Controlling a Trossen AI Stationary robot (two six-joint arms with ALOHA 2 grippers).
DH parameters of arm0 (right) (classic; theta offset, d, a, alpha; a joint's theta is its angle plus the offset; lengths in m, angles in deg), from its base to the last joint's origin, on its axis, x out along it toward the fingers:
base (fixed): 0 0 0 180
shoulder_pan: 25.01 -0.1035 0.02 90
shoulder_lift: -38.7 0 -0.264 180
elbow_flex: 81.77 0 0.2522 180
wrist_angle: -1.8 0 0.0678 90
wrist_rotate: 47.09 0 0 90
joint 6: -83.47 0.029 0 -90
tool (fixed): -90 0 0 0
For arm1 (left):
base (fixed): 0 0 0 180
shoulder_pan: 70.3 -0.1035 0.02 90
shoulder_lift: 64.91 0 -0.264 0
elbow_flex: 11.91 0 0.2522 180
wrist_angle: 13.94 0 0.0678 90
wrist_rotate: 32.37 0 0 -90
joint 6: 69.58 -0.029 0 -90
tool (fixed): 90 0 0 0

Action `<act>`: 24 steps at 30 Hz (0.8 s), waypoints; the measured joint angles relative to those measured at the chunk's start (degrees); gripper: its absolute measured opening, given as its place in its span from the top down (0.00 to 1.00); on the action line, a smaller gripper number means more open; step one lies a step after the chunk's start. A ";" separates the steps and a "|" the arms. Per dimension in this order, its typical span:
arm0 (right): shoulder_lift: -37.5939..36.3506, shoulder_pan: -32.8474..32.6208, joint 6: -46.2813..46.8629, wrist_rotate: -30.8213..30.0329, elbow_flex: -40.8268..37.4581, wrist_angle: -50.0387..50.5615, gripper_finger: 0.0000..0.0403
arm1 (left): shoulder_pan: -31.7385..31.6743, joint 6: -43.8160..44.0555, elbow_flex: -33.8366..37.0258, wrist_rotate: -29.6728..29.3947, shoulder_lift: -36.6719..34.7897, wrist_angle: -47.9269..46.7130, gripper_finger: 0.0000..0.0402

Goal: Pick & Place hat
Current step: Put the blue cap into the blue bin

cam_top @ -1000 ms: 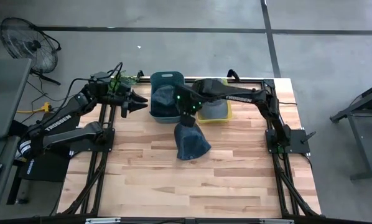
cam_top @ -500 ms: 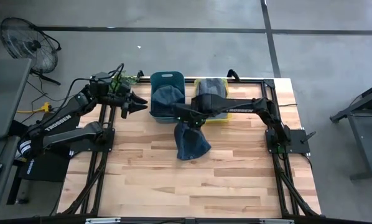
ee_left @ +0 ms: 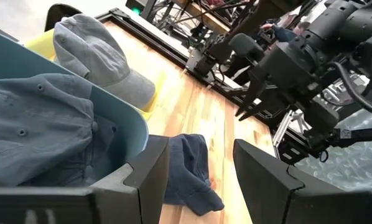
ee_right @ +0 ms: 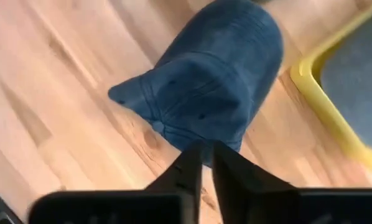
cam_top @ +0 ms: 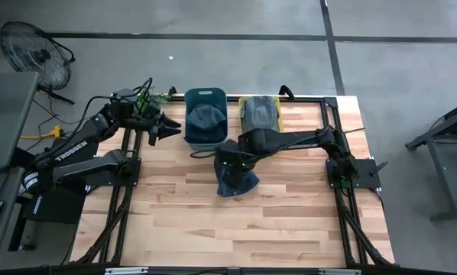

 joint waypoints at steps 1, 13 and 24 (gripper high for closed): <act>-0.01 -0.61 2.25 -0.47 0.00 0.19 0.90 | 0.00 0.00 0.00 0.22 0.00 -0.01 0.56; -0.01 -11.34 32.48 -9.01 -0.02 6.36 0.45 | 0.00 0.02 0.00 5.68 -0.02 0.00 0.56; -2.65 -17.79 43.51 -6.37 -17.15 -11.70 0.41 | -0.06 -0.45 0.00 8.80 -0.02 0.03 0.56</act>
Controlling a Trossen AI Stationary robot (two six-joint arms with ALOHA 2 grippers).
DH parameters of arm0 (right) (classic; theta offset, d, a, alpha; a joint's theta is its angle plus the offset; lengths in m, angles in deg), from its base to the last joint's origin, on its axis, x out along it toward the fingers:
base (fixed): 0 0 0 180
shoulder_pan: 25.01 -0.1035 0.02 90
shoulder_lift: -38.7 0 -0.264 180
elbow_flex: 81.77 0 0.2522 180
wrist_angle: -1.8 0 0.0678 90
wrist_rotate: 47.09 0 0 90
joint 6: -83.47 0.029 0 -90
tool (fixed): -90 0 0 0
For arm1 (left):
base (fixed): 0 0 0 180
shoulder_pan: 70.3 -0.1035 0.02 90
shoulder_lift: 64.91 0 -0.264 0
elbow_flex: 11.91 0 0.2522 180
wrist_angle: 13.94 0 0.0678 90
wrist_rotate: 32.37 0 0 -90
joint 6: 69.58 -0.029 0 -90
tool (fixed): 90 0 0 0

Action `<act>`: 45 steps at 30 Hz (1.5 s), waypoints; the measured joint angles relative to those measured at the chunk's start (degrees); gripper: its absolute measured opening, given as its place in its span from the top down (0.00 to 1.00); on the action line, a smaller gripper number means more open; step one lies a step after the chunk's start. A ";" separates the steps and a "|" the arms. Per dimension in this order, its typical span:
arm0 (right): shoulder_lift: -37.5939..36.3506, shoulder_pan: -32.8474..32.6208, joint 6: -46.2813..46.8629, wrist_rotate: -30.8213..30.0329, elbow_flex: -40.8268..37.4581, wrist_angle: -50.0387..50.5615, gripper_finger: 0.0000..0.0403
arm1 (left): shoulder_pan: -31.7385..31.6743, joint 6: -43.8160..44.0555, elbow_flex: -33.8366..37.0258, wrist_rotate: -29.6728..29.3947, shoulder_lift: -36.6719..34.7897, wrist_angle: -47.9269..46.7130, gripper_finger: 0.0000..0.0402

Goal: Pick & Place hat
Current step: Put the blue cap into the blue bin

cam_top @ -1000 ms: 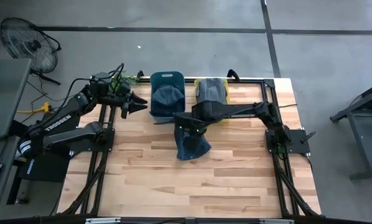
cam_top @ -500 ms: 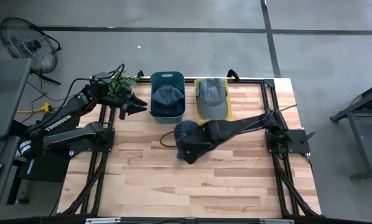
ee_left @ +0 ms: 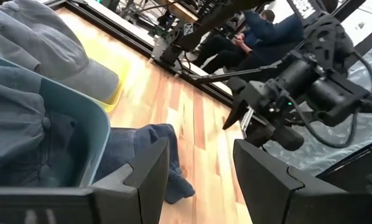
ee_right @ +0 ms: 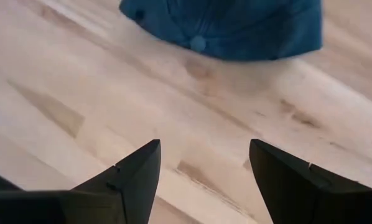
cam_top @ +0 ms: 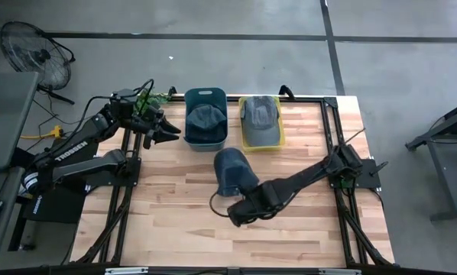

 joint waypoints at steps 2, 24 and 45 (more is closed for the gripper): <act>-2.28 0.27 0.01 0.04 -4.62 -3.82 0.41 | 0.02 -0.51 0.00 0.00 0.00 0.00 0.56; -31.23 20.61 -27.00 6.97 -52.84 -46.09 0.41 | 0.02 -2.83 0.00 -0.21 0.00 0.00 0.56; -21.27 23.12 -32.15 14.37 -54.30 -55.65 0.41 | 0.00 -2.59 0.00 -1.22 0.01 -0.03 0.56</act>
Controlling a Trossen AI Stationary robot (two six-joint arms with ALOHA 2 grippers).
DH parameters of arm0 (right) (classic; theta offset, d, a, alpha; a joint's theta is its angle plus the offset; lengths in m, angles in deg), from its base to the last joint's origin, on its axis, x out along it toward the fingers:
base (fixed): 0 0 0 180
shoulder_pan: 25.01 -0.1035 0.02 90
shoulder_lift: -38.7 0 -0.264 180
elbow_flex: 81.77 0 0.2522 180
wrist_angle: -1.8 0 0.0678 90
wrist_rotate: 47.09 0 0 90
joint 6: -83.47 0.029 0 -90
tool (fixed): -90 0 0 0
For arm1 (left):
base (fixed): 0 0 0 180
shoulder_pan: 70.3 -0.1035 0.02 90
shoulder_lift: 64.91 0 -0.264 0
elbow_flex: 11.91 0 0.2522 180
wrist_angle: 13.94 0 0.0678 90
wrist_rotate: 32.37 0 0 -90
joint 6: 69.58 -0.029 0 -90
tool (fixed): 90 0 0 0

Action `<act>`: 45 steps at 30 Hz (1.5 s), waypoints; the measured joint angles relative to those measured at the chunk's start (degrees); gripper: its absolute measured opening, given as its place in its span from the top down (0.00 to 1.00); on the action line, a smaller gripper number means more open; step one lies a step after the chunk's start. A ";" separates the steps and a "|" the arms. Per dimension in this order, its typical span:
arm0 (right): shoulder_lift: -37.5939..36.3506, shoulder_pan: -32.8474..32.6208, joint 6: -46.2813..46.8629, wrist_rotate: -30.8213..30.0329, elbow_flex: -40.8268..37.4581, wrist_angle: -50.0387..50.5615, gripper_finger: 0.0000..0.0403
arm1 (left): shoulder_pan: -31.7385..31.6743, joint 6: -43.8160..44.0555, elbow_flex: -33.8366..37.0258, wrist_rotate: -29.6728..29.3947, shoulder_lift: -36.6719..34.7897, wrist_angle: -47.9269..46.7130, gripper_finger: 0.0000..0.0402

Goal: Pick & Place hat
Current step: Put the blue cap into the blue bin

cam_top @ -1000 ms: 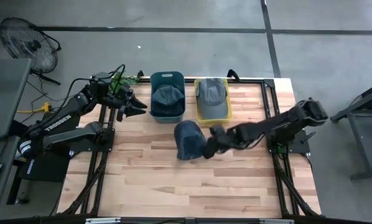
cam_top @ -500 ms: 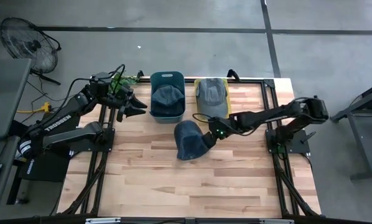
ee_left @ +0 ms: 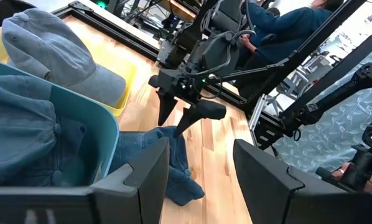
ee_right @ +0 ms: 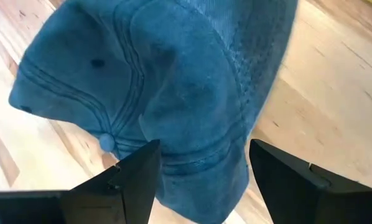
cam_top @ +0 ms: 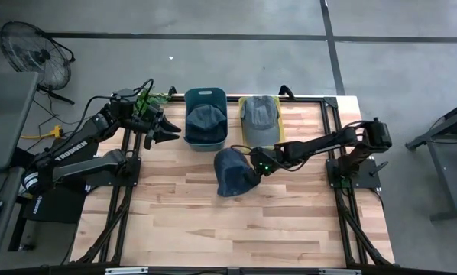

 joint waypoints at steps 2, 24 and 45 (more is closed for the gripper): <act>0.07 0.00 0.02 -0.22 0.00 0.05 0.41 | 0.00 0.00 0.00 0.00 0.01 -0.02 0.56; 4.13 -0.15 1.12 0.84 0.02 -3.99 0.41 | 0.00 0.24 0.00 0.22 0.01 0.00 0.56; 4.13 -3.76 2.54 -4.69 0.02 -5.70 0.44 | 0.00 0.24 0.00 -0.92 0.01 0.00 0.56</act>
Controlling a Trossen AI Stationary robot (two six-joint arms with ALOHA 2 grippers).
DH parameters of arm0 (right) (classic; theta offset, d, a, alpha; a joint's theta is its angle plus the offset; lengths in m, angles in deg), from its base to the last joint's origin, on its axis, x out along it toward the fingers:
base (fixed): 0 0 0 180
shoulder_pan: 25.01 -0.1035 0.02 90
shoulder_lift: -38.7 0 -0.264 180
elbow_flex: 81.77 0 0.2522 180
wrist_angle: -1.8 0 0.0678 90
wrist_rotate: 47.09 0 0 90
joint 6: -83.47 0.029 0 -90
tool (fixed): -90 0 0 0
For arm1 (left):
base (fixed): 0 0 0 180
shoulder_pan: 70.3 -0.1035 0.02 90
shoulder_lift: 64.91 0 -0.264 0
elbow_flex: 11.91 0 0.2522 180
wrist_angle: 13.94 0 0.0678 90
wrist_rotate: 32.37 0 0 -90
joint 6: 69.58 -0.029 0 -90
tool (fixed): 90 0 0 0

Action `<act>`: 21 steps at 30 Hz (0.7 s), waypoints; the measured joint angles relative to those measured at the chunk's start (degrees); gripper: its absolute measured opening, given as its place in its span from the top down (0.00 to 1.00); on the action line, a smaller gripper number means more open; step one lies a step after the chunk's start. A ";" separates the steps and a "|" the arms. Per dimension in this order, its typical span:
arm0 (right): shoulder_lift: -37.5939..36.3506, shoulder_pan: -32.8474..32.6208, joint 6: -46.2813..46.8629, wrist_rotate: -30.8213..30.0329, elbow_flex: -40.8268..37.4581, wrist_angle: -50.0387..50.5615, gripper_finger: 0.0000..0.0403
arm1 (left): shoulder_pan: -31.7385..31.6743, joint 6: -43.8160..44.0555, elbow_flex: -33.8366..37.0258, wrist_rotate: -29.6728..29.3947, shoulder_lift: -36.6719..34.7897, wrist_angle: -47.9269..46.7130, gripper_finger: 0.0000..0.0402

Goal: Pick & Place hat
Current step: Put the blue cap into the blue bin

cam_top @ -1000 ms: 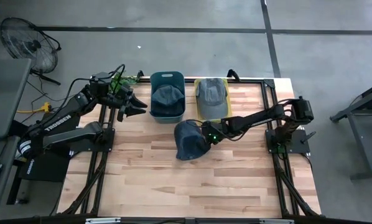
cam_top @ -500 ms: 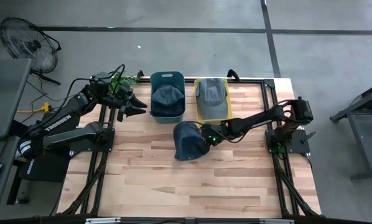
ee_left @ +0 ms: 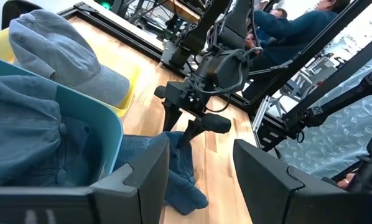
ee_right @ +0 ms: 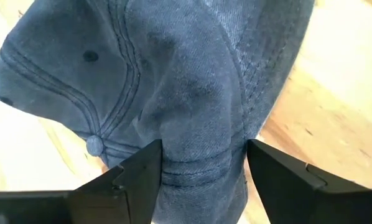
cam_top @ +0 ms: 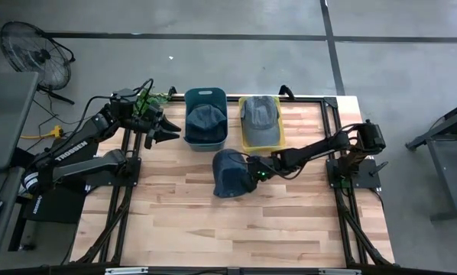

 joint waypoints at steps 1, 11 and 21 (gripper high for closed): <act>0.00 0.00 -0.15 -0.02 0.00 0.00 0.44 | 0.00 0.00 0.00 -0.12 -0.01 0.00 0.56; 0.00 0.00 0.00 -0.03 0.00 0.00 0.52 | 0.00 0.00 0.00 -0.94 -0.02 0.00 0.56; 0.00 0.00 -1.86 0.41 0.00 0.00 0.69 | 0.00 0.00 0.00 -3.41 0.00 0.02 0.56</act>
